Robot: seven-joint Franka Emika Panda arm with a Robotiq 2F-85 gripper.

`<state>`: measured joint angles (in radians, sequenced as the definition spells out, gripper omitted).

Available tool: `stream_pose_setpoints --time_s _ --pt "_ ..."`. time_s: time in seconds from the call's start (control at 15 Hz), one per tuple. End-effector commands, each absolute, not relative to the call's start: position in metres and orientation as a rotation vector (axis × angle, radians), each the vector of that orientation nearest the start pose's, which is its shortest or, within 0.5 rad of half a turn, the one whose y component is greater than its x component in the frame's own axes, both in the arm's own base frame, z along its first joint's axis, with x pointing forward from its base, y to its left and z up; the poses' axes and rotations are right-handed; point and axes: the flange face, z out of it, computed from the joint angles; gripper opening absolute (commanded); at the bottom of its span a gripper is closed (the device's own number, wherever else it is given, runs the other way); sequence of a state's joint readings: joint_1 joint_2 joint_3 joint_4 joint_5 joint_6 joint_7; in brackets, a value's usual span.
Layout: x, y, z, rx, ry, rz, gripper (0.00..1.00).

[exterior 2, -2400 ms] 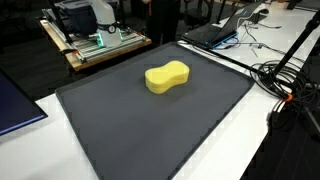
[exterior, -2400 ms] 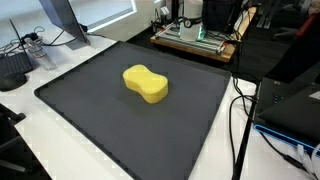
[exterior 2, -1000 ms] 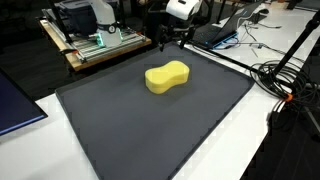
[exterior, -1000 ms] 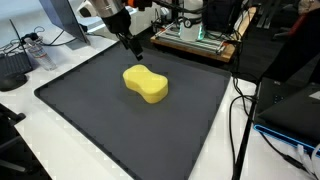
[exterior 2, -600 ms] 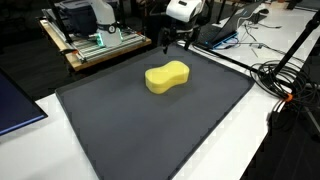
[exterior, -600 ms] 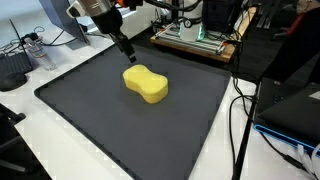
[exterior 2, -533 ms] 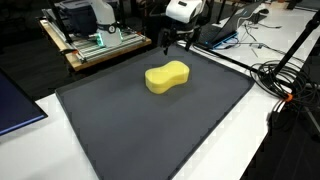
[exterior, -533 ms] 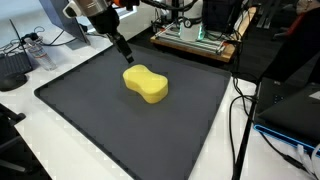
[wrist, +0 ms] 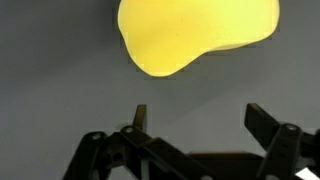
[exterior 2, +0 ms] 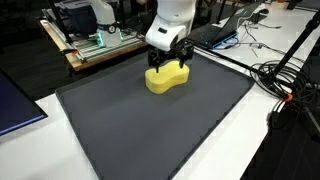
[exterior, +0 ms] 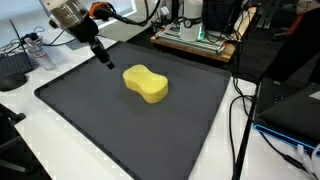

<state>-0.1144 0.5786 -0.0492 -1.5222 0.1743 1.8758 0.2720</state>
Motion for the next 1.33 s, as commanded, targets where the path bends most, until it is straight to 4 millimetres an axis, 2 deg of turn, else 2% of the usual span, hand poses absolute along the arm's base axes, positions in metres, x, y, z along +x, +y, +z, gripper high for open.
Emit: stream_pose_setpoints --time_s 0.0,0.33,0.6,0.8,1.27 --pt "0.674 -0.132 0.289 -2.792 0.721 0.337 1.0" --pt "0.657 -0.175 0.273 -2.738 0.627 0.223 1.0" --pt "0.633 -0.19 0.26 -2.716 0.507 0.146 1.0" --pt "0.606 -0.193 0.242 -2.672 0.444 0.166 1.0" --pt "0.525 -0.202 0.232 -2.552 0.441 0.105 1.0"
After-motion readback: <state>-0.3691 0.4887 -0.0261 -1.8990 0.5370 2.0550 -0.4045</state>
